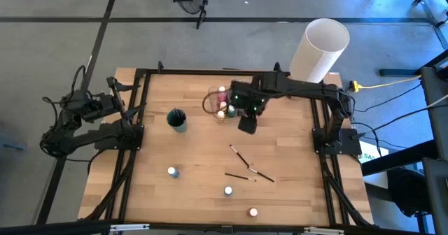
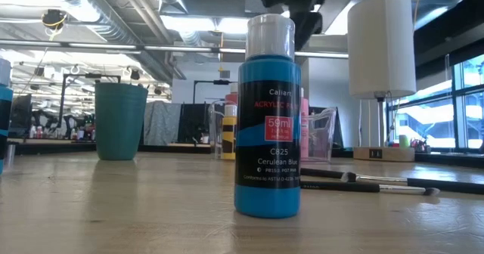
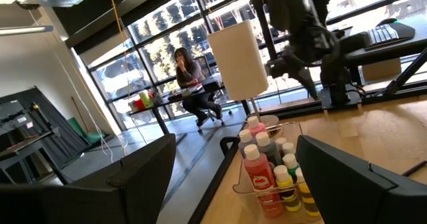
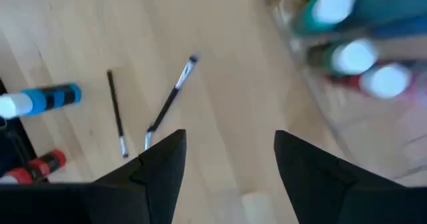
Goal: Pick & Place Paint Supplies
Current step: Put the black paint brush into the green cup
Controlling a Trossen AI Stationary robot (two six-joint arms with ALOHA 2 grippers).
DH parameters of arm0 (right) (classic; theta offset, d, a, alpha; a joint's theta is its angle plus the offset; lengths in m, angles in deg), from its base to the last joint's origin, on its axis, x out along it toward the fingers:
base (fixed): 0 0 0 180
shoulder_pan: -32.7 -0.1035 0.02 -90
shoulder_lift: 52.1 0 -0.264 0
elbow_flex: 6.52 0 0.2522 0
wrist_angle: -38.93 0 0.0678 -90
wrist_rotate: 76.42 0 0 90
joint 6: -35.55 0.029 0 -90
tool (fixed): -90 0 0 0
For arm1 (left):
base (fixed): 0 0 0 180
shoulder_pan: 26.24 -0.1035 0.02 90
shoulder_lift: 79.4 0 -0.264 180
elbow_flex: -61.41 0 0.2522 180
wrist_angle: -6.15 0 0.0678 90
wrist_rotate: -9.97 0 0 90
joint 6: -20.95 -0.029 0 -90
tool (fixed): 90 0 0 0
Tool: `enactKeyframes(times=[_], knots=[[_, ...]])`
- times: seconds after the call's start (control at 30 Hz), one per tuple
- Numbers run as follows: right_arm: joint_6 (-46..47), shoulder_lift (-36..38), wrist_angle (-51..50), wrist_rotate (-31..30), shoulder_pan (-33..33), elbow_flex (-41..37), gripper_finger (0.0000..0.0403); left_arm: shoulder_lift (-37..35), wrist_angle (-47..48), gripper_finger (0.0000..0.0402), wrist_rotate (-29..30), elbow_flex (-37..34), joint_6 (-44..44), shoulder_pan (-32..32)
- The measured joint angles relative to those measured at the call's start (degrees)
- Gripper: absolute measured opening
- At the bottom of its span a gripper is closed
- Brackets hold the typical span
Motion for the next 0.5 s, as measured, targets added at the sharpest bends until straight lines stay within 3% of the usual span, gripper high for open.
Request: enactKeyframes(times=[0.23, 0.5], knots=[[10.19, -0.07, -2.71, -0.11, -6.05, -0.92, 0.0229, 0.00, 0.00, 0.0308, -0.02, 0.00, 0.04, 0.00], [16.91, -0.07, -4.13, -6.52, -13.26, -3.72, 0.0229, 0.00, -0.07, 0.0308, -3.22, 0.00, 0.03, 0.00]])
